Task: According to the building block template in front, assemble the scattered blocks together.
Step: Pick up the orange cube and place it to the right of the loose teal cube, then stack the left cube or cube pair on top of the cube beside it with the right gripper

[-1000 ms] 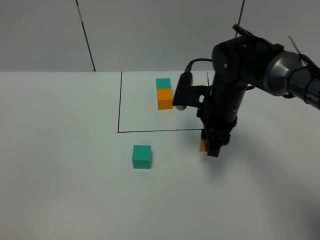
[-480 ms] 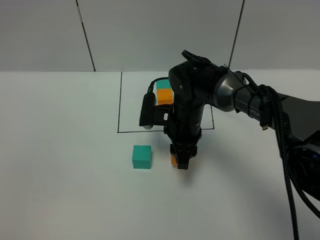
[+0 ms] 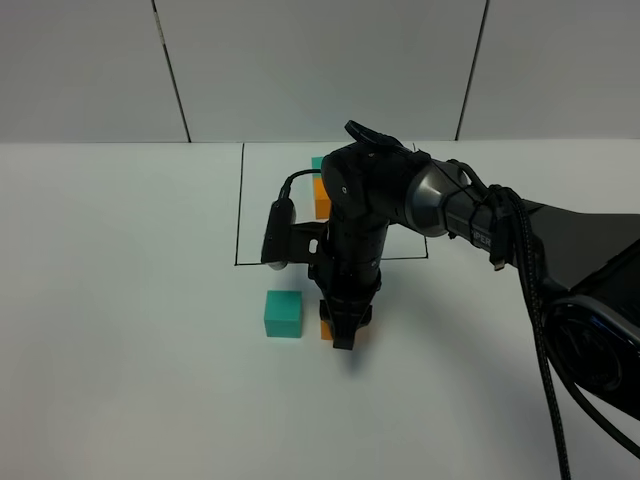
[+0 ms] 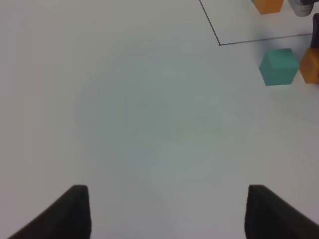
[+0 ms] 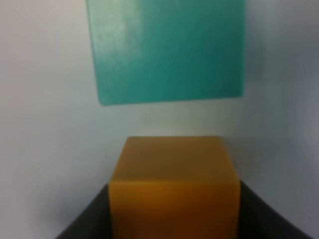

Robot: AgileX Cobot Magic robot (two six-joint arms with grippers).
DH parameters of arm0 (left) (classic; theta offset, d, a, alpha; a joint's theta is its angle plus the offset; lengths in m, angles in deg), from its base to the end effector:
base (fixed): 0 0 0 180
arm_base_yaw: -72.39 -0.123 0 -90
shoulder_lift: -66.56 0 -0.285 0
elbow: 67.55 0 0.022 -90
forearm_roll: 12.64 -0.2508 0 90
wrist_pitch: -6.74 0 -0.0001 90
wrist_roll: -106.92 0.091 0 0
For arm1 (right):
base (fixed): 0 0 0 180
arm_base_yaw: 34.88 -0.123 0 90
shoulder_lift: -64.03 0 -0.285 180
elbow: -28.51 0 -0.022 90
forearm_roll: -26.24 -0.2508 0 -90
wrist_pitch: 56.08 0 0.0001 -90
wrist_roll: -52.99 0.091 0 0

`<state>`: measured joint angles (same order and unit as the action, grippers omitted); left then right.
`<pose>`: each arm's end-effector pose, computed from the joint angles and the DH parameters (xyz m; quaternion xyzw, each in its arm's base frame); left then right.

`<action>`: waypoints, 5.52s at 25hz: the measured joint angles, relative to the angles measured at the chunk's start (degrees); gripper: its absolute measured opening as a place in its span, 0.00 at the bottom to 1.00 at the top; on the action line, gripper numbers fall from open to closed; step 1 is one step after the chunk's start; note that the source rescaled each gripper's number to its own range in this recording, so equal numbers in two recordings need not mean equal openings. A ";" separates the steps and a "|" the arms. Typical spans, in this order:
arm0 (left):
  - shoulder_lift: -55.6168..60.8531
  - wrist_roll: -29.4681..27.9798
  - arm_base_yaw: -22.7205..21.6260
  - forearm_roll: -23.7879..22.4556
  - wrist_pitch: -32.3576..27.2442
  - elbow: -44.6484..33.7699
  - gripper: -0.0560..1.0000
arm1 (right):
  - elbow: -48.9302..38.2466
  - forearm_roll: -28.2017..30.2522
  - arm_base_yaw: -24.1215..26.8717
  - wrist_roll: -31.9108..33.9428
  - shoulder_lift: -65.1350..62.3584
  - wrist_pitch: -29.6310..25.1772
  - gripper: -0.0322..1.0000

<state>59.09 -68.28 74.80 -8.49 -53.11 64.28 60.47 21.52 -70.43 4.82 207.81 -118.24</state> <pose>-0.0062 -0.0054 0.2807 0.0545 0.8434 -0.0251 0.5340 0.3871 0.2847 0.1284 -0.6529 0.7547 0.0314 0.0563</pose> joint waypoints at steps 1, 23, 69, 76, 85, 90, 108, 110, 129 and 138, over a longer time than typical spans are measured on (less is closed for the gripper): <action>0.00 0.00 0.00 0.00 0.00 0.00 0.49 | -0.03 -0.15 0.00 0.00 0.00 0.06 0.03; 0.00 0.05 0.00 0.00 0.00 0.00 0.49 | 0.01 -1.54 -0.88 -0.36 0.25 3.26 0.03; 0.00 0.09 0.00 0.00 0.00 0.00 0.49 | 0.62 -0.66 -0.34 6.51 -5.61 2.50 0.97; 0.00 0.09 0.00 0.00 0.00 0.00 0.49 | 0.66 1.44 3.61 15.30 -12.95 -1.11 1.00; 0.00 0.09 0.00 0.00 0.00 0.00 0.49 | -4.55 3.75 9.83 35.39 -22.35 0.45 1.00; 0.00 0.09 0.00 0.00 0.00 0.00 0.49 | -19.68 6.62 11.35 44.49 -33.62 16.59 1.00; 0.00 0.11 0.00 0.00 0.00 0.00 0.49 | -60.41 6.56 11.39 59.60 -47.04 56.41 0.98; 0.00 0.11 0.00 0.00 0.00 0.00 0.49 | -60.41 6.56 11.39 59.60 -47.04 56.91 0.98; 0.00 0.11 0.00 0.00 0.00 0.00 0.49 | -27.52 15.36 4.94 28.84 -30.60 22.54 0.97; 0.00 0.11 0.00 0.00 0.00 0.00 0.49 | -2.62 10.16 -1.74 10.79 -12.58 3.03 0.96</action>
<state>59.09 -68.17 74.80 -8.49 -53.11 64.28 57.85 31.67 -72.17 15.61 195.24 -115.21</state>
